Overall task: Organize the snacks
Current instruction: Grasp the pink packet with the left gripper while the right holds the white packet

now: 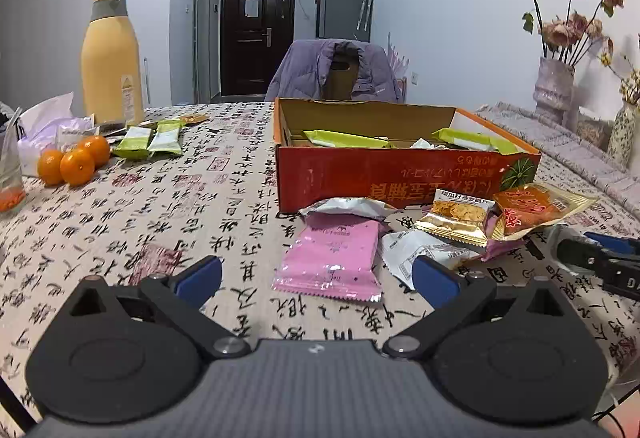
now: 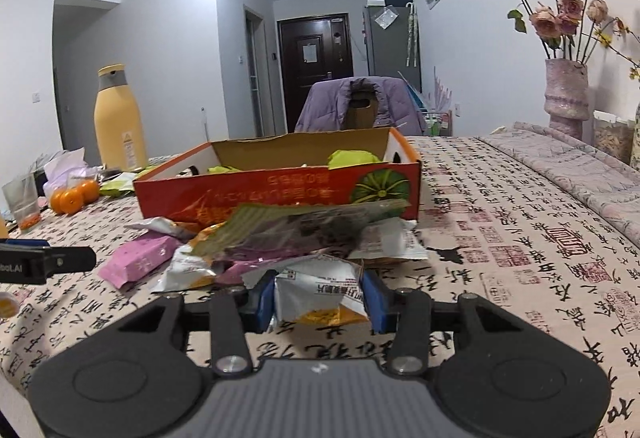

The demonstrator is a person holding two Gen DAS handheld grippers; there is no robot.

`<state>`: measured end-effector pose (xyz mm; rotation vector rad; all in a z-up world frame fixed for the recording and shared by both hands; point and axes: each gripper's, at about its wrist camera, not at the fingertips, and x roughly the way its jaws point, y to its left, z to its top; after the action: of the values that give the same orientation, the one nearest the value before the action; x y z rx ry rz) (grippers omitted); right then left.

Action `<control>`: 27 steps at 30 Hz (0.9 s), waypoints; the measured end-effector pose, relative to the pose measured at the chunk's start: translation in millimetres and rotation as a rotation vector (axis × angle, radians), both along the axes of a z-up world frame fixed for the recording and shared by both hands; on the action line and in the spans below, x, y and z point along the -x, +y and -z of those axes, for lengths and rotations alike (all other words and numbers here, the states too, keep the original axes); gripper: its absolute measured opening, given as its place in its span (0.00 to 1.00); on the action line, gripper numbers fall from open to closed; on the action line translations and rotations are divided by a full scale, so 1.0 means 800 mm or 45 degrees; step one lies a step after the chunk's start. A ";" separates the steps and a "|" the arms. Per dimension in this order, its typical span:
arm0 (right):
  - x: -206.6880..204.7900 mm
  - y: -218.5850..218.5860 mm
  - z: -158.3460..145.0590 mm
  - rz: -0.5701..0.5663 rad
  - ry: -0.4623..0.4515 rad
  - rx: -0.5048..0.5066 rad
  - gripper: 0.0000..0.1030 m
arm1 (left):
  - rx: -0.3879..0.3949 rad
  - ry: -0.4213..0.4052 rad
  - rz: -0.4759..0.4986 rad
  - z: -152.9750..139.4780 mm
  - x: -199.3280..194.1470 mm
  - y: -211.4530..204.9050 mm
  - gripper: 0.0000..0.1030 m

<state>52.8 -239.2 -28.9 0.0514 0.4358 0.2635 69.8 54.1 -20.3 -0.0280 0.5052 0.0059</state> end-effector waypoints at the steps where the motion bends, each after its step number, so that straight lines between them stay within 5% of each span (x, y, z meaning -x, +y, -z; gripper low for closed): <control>1: -0.001 -0.002 0.000 0.005 0.000 -0.004 0.43 | -0.012 0.006 -0.003 0.000 -0.005 -0.002 1.00; 14: -0.008 -0.020 0.003 0.041 -0.003 -0.032 0.43 | -0.066 0.122 -0.017 0.013 -0.075 -0.020 0.95; 27: -0.008 -0.025 0.004 0.043 0.000 -0.050 0.43 | -0.060 0.197 -0.006 0.028 -0.095 -0.026 0.62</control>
<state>59.0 -259.3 -32.3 0.0973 0.4296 0.2390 145.7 33.0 -42.9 0.0179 0.6594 0.0248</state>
